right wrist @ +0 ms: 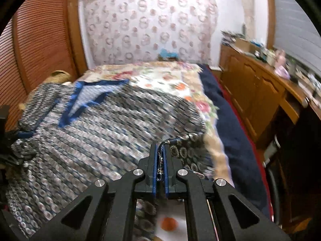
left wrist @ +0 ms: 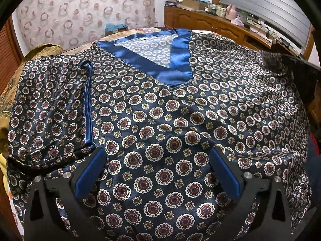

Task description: Fold small clothes

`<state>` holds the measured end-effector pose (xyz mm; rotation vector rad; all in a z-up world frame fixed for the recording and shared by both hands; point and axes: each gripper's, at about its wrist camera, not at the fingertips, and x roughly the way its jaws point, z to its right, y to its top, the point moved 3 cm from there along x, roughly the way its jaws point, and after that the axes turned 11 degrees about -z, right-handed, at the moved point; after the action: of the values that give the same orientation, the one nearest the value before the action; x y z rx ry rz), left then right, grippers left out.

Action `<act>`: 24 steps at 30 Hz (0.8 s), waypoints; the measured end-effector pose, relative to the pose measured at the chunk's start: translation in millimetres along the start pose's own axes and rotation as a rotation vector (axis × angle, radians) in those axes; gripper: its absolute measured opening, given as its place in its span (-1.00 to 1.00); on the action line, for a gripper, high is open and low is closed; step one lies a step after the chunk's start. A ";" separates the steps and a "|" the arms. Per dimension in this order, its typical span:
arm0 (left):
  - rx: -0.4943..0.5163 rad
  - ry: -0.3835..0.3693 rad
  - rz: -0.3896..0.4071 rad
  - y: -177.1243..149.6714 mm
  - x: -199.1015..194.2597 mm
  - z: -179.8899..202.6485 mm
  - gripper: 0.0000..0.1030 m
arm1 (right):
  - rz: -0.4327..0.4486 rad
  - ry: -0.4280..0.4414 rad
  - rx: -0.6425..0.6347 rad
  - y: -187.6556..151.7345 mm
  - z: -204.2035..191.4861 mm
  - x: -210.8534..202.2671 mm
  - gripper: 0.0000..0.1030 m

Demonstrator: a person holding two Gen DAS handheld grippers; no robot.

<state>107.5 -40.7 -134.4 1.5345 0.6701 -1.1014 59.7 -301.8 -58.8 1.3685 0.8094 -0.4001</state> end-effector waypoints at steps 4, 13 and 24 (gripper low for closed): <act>0.001 0.000 0.000 0.3 0.5 -0.4 0.99 | 0.022 0.057 -0.077 10.8 -34.4 -0.6 -0.90; 0.001 0.000 0.001 -0.1 0.9 -0.1 0.99 | -0.064 0.141 -0.187 1.7 -77.1 33.7 -0.90; 0.001 0.000 0.001 -0.2 1.1 0.0 0.99 | -0.045 0.128 -0.104 -11.8 -59.8 11.5 -0.12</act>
<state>107.8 -40.8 -135.4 1.5354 0.6692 -1.1012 43.0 -244.3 -74.9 1.2904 0.9553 -0.3029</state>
